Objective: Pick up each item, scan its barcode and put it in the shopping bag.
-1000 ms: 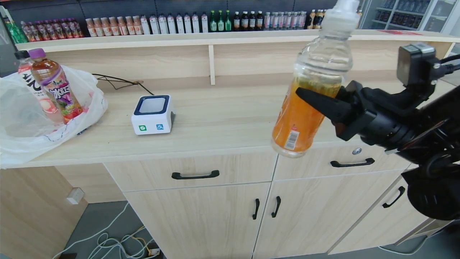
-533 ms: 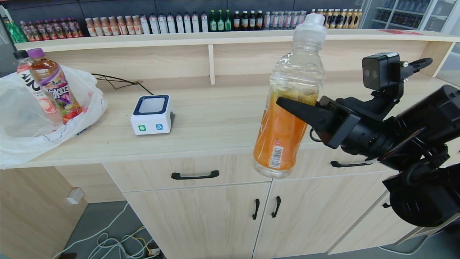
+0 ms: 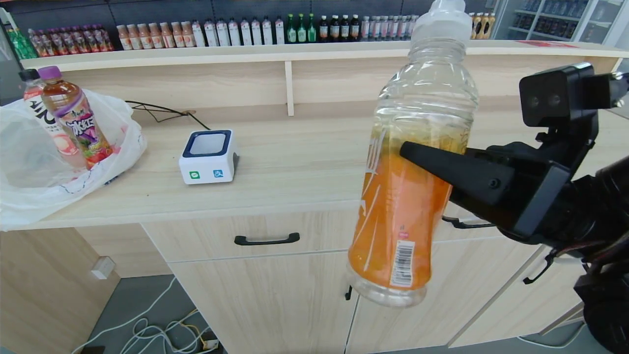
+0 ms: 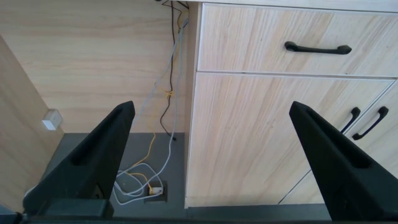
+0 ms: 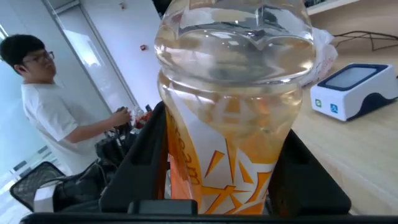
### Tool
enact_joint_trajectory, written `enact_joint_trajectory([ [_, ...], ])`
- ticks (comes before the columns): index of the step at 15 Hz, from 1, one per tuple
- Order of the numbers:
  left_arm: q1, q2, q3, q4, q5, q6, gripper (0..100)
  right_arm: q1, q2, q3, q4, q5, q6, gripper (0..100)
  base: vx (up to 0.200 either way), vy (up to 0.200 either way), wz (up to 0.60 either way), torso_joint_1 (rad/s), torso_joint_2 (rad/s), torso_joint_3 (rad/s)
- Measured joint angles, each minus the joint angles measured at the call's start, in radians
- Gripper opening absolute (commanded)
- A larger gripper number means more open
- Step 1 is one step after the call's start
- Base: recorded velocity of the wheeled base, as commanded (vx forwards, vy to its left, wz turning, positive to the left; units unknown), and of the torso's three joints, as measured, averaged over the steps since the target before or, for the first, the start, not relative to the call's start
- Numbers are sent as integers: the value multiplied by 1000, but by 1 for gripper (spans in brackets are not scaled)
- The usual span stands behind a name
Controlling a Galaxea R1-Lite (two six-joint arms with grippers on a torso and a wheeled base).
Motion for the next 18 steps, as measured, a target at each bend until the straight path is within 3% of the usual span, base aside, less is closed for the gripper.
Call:
enact_joint_trajectory([
  [3, 0, 0, 0, 0, 0, 0, 100, 14, -41, 40, 1, -3, 11, 0, 0, 0, 0, 0, 0, 0],
  [7, 0, 0, 0, 0, 0, 0, 100, -9, -36, -15, 0, -3, 94, 0, 0, 0, 0, 0, 0, 0],
  [18, 0, 0, 0, 0, 0, 0, 100, -15, 4, -41, 1, -5, 112, 0, 0, 0, 0, 0, 0, 0],
])
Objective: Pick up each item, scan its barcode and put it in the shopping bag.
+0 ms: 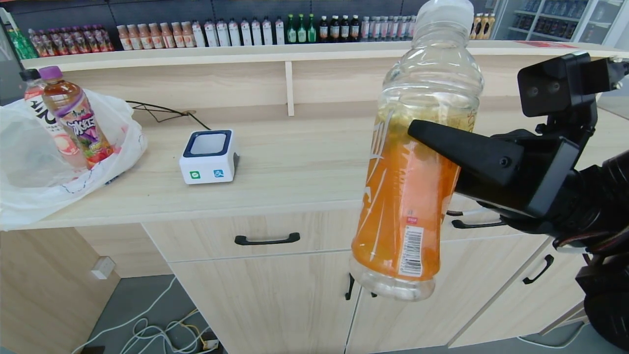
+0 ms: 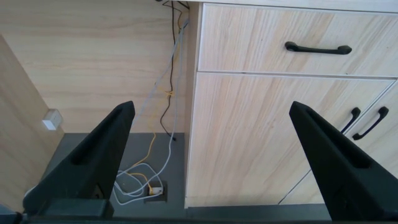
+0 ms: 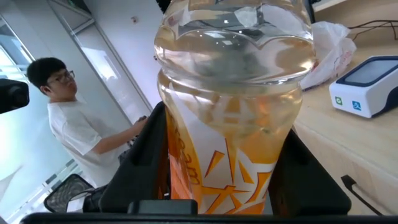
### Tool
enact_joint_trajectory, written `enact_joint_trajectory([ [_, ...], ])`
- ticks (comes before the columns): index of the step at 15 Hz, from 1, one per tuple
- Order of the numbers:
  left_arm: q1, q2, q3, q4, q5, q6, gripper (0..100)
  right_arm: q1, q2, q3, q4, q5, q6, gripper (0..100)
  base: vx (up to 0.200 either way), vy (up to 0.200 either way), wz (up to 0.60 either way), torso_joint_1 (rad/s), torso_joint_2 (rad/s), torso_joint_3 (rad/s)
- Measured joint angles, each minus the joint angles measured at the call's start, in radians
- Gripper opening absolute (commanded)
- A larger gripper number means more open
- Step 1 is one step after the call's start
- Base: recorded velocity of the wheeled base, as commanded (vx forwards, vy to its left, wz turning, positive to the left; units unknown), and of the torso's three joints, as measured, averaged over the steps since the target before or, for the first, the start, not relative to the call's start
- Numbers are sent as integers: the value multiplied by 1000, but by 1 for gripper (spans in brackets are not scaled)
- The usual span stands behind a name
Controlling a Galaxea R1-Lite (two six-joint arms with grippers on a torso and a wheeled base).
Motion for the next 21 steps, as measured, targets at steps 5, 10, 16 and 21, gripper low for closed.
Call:
enact_joint_trajectory([
  [5, 0, 0, 0, 0, 0, 0, 100, -20, 1, 1, 0, 0, -1, 0, 0, 0, 0, 0, 0, 0],
  [10, 0, 0, 0, 0, 0, 0, 100, -22, -12, 23, 0, -3, -23, 0, 0, 0, 0, 0, 0, 0],
  [16, 0, 0, 0, 0, 0, 0, 100, -48, -48, 93, 0, -7, -187, 0, 0, 0, 0, 0, 0, 0],
  [21, 0, 0, 0, 0, 0, 0, 100, -72, -80, 126, 0, -77, -264, 0, 0, 0, 0, 0, 0, 0],
])
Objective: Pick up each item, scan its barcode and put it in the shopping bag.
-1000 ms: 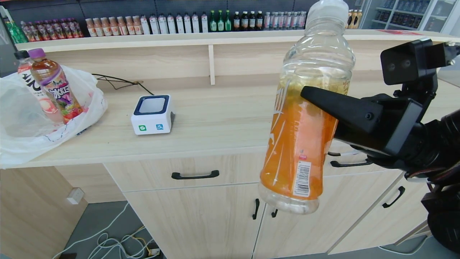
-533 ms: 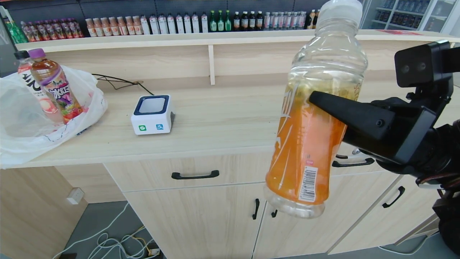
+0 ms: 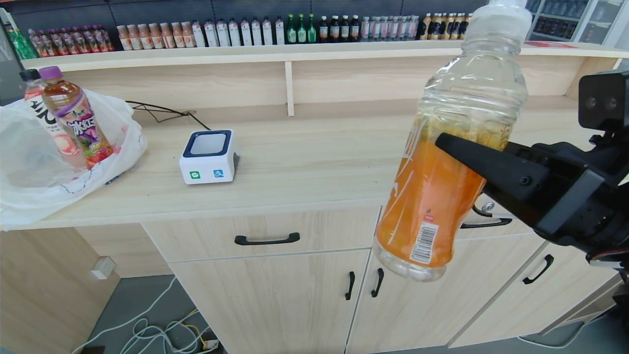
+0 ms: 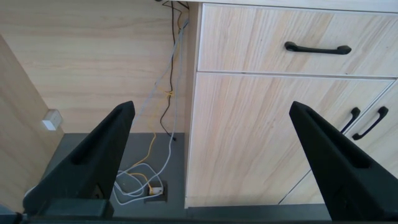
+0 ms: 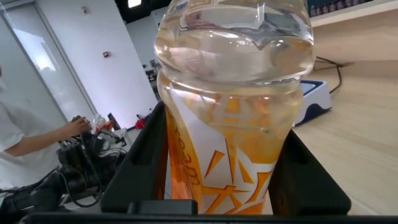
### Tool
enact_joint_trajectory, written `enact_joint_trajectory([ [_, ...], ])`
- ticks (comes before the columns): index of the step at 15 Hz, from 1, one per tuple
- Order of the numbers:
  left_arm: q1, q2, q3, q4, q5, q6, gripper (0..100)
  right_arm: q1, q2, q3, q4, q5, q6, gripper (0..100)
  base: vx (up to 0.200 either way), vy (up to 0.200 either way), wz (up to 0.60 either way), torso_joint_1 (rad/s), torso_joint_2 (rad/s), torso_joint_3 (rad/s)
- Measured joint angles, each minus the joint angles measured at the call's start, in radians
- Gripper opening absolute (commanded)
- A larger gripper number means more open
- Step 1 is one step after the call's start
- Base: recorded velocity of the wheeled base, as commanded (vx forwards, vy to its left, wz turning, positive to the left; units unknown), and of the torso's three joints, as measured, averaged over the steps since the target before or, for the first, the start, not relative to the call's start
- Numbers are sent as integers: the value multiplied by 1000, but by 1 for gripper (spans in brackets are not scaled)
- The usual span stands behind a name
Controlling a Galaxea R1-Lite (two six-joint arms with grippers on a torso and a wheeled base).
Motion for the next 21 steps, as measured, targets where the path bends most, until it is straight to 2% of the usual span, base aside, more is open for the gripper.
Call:
enact_joint_trajectory([
  [3, 0, 0, 0, 0, 0, 0, 100, -13, -25, 30, 0, 0, -62, 0, 0, 0, 0, 0, 0, 0],
  [7, 0, 0, 0, 0, 0, 1, 100, -71, -36, 111, 1, -8, -254, 0, 0, 0, 0, 0, 0, 0],
  [10, 0, 0, 0, 0, 0, 1, 100, -101, -42, 156, 1, -125, -322, 0, 0, 0, 0, 0, 0, 0],
  [13, 0, 0, 0, 0, 0, 1, 100, -105, -30, 163, 0, -347, -432, 0, 0, 0, 0, 0, 0, 0],
  [17, 0, 0, 0, 0, 0, 0, 100, -103, 9, 151, 2, -533, -533, 0, 0, 0, 0, 0, 0, 0],
  [21, 0, 0, 0, 0, 1, 0, 100, -105, 26, 87, 14, -644, -597, 0, 0, 0, 0, 0, 0, 0],
])
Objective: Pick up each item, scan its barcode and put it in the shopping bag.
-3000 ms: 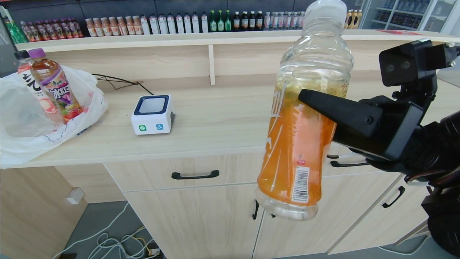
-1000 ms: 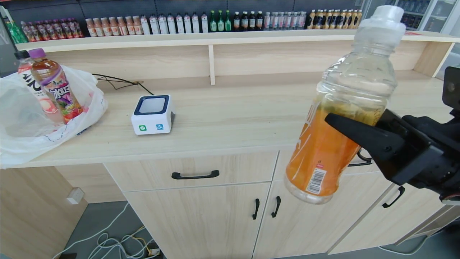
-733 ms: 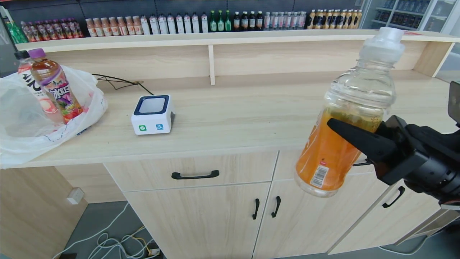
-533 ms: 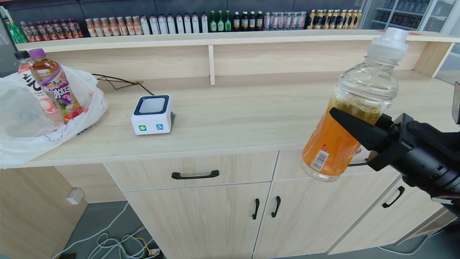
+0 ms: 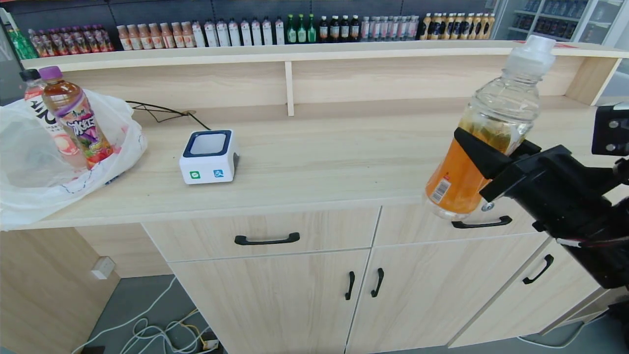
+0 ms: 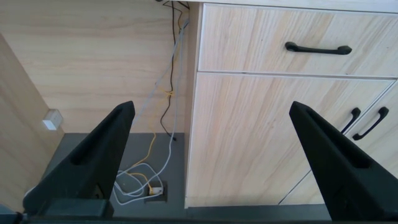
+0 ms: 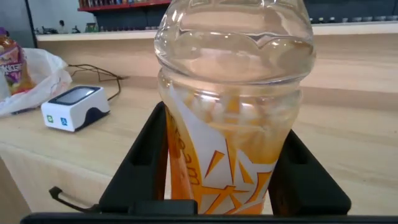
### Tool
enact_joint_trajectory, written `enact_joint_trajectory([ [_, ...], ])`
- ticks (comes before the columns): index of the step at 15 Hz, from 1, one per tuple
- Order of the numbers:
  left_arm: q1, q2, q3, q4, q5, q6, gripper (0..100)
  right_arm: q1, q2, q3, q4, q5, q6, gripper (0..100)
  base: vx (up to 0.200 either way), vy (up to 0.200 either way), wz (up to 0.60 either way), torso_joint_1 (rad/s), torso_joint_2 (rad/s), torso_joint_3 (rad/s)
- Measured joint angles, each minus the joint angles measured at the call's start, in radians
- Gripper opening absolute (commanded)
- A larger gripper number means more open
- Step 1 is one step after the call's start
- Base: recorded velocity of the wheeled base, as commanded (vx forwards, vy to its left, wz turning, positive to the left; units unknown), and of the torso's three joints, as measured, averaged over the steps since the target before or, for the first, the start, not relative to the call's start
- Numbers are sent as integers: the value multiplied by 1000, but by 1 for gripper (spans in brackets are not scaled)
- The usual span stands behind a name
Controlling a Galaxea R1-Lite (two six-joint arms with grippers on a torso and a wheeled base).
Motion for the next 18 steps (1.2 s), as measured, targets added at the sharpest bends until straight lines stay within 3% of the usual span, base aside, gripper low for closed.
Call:
enact_joint_trajectory([
  [5, 0, 0, 0, 0, 0, 0, 100, 23, 6, -99, 40, -29, -119, 0, 0, 0, 0, 0, 0, 0],
  [11, 0, 0, 0, 0, 0, -1, 100, 39, 39, -197, 31, -51, -122, 0, 0, 200, 0, 1, 5, 2],
  [15, 0, 0, 0, 0, 0, -1, 100, 78, 65, -208, 31, -127, -130, 0, 0, 200, 0, 6, 5, 2],
  [18, 0, 0, 0, 0, 0, -3, 100, 97, 72, -208, 36, -129, -122, 0, 0, 200, 0, 6, 5, 9],
])
